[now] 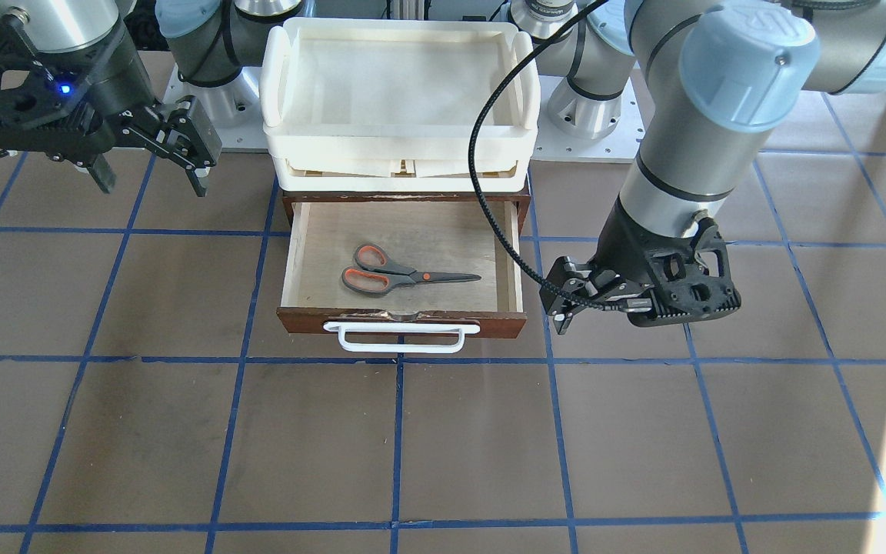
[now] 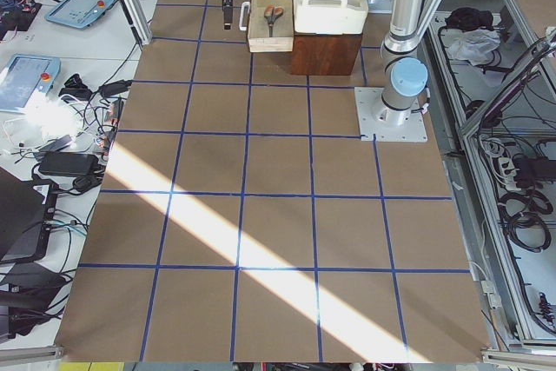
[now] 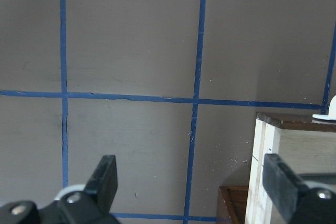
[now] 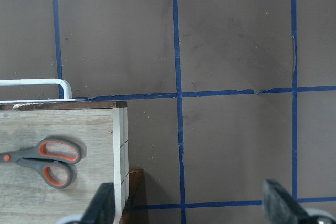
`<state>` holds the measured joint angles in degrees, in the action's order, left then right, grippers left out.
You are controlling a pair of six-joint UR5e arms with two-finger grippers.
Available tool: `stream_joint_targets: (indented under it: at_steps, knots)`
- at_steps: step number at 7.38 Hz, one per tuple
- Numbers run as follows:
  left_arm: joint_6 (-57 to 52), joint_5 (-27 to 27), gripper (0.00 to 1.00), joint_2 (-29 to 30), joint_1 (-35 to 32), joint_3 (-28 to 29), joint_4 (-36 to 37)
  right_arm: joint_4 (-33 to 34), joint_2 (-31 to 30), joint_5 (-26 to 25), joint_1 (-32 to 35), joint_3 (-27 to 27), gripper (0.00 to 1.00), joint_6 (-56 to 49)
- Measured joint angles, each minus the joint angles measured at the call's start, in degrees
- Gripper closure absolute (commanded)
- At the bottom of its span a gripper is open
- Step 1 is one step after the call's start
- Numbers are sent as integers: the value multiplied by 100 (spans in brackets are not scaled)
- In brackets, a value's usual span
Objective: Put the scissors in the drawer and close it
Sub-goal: 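Move the left gripper over to the drawer's white handle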
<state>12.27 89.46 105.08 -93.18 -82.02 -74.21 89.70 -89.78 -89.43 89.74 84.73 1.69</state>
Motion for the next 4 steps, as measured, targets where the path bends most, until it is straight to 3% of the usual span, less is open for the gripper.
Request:
stream_joint_targets:
  at_steps: [4]
  knots:
    - [1240, 1, 0, 985, -610, 65, 1002, -1, -1, 3, 0, 6, 0, 25]
